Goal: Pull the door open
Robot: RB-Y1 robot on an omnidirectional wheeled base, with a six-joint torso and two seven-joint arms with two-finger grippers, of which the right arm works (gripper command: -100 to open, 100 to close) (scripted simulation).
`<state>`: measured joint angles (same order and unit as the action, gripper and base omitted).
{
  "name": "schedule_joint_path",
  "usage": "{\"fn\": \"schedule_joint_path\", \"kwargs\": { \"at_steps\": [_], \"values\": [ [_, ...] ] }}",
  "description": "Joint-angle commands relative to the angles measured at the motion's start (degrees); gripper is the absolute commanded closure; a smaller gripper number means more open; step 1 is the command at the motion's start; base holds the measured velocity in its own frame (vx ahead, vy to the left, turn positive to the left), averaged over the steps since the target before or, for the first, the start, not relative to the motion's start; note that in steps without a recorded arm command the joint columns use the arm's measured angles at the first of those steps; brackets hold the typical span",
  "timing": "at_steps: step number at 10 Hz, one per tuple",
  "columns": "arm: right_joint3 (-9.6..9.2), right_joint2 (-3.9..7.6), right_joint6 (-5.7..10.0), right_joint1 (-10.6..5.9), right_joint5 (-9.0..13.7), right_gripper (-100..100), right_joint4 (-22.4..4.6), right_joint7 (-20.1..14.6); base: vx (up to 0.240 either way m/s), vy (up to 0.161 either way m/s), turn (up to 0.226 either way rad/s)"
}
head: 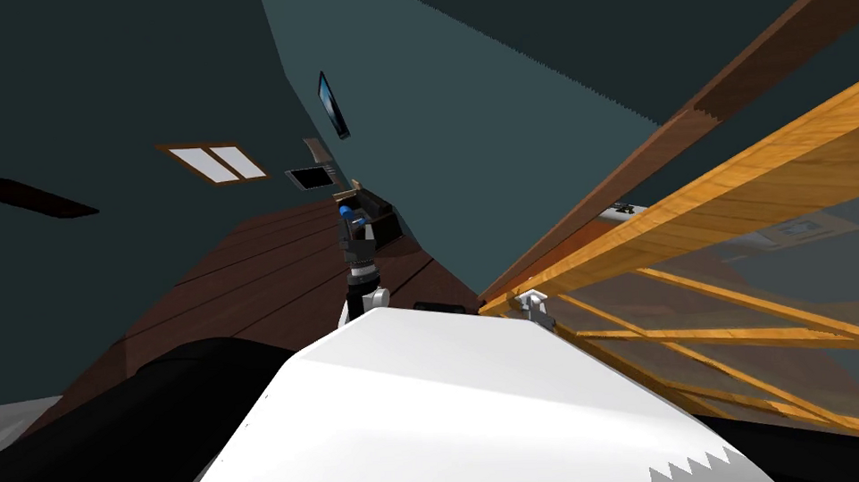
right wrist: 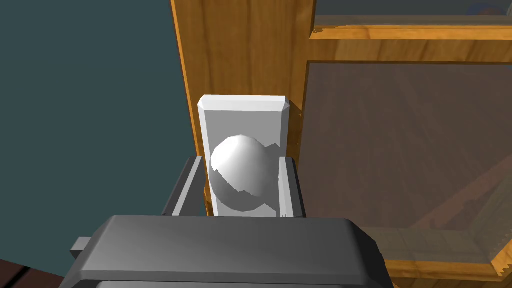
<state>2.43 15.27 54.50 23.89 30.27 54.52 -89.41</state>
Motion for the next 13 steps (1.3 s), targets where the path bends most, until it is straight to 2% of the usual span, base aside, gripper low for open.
{"fn": "schedule_joint_path", "kwargs": {
  "at_steps": [1,7,8,9,13],
  "values": [
    [-1.13,0.35,0.51,0.45,-0.83,100,0.27,-0.55,-0.149,0.013,0.053],
    [-5.51,1.69,2.49,2.18,-4.04,100,1.32,-2.70,-0.247,0.014,0.062],
    [-4.91,1.69,2.03,1.99,-3.68,100,1.65,-2.29,-0.117,0.018,0.012],
    [-6.10,2.18,2.91,2.40,-4.60,100,1.32,-3.16,-0.162,-0.002,0.072],
    [-8.68,3.62,5.11,3.32,-6.74,100,0.88,-5.17,-0.231,-0.017,0.083]
  ]
}}
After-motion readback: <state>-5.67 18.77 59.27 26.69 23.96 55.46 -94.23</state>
